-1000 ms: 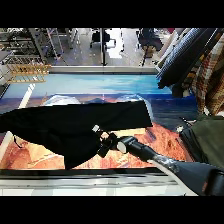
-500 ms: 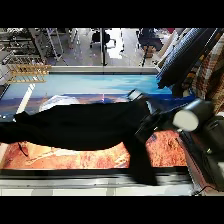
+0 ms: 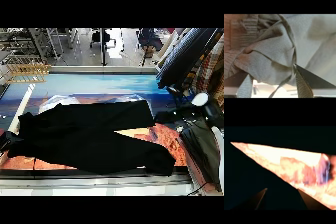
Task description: Fold the clothes and pants, and hang the long-sleeved shirts on hangers.
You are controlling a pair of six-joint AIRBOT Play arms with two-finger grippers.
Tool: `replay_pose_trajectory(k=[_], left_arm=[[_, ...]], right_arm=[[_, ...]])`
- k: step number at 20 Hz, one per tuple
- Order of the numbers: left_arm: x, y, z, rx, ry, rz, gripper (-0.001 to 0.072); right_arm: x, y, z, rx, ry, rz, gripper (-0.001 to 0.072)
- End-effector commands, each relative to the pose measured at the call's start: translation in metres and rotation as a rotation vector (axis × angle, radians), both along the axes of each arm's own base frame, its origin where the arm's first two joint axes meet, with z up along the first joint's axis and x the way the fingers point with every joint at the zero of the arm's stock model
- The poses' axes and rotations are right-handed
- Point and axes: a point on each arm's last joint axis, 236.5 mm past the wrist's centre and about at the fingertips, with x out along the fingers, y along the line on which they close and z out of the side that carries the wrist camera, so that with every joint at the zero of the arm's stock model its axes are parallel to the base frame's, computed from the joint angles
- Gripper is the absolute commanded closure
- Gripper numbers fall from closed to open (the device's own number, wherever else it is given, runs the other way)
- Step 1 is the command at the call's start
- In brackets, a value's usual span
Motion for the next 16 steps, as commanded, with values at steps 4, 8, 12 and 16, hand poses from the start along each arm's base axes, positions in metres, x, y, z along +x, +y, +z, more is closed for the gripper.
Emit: replay_pose_trajectory(k=[4, 8, 12, 16], left_arm=[[-0.038, 0.054, 0.004, 0.173, 0.133, 0.252, 0.0165], [-0.05, 0.085, 0.013, 0.264, 0.114, 0.335, 0.0166], [-0.065, 0.066, -0.016, 0.205, 0.171, 0.333, 0.0165], [-0.059, 0.047, -0.042, 0.133, 0.145, 0.394, 0.0104]], right_arm=[[-0.11, -0.024, -0.046, 0.11, 0.138, -0.168, 0.0223], [-0.135, -0.027, -0.061, 0.051, 0.156, -0.168, 0.02], [-0.15, -0.068, -0.08, -0.149, 0.197, -0.146, 0.02], [-0.15, -0.081, -0.087, -0.215, 0.176, -0.065, 0.0198]])
